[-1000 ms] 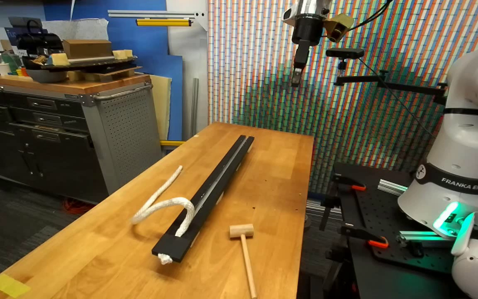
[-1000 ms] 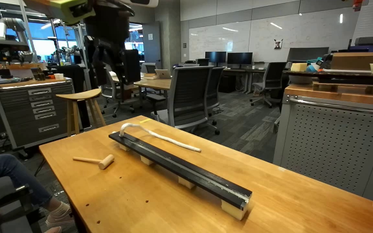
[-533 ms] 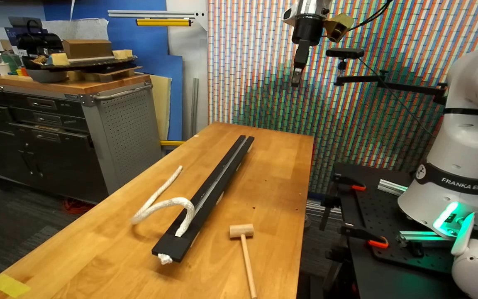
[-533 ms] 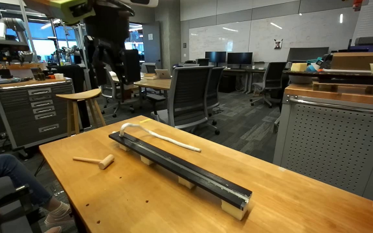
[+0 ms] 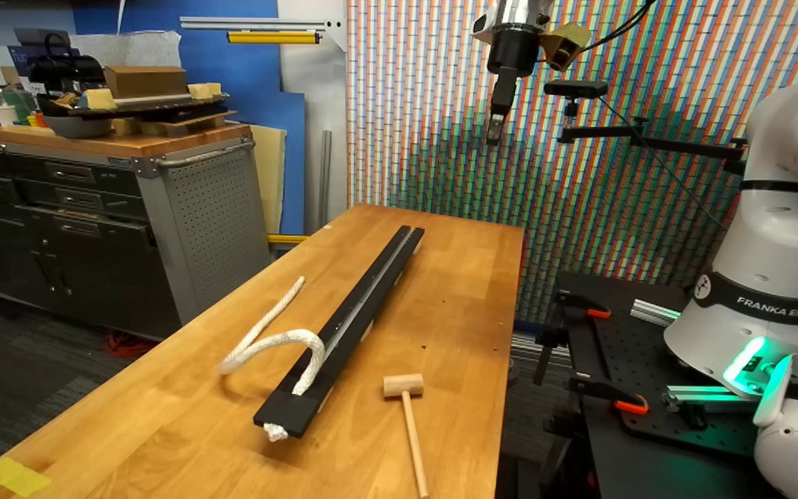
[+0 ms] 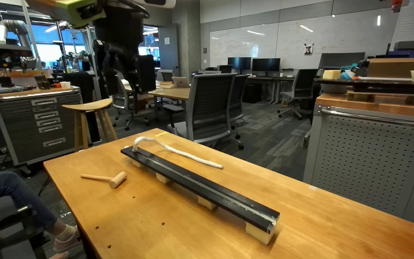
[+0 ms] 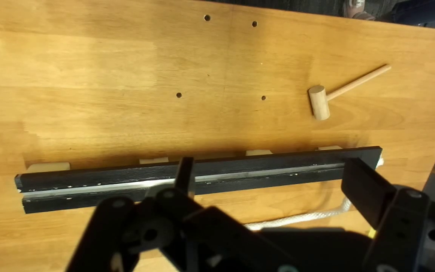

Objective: Align the rope with the black object.

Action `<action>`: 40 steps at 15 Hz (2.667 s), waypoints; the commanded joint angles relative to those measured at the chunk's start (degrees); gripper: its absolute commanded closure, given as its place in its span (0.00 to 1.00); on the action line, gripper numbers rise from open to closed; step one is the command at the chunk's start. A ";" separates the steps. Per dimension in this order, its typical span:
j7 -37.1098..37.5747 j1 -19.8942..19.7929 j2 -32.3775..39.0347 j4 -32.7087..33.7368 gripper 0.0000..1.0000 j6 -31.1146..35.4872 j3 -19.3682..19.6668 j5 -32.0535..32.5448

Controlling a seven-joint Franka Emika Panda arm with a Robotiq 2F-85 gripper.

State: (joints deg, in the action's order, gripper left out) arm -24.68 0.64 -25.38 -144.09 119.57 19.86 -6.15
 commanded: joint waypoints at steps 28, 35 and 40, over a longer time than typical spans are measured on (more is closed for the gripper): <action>5.80 -7.75 46.47 67.73 0.00 -21.06 -10.70 -0.33; 4.31 -11.33 61.89 84.46 0.00 -23.20 -14.98 0.72; 3.46 -11.60 71.75 95.39 0.00 -26.08 -17.51 1.29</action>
State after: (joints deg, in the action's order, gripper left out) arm -20.65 -9.62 39.22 -59.67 97.60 4.55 -5.51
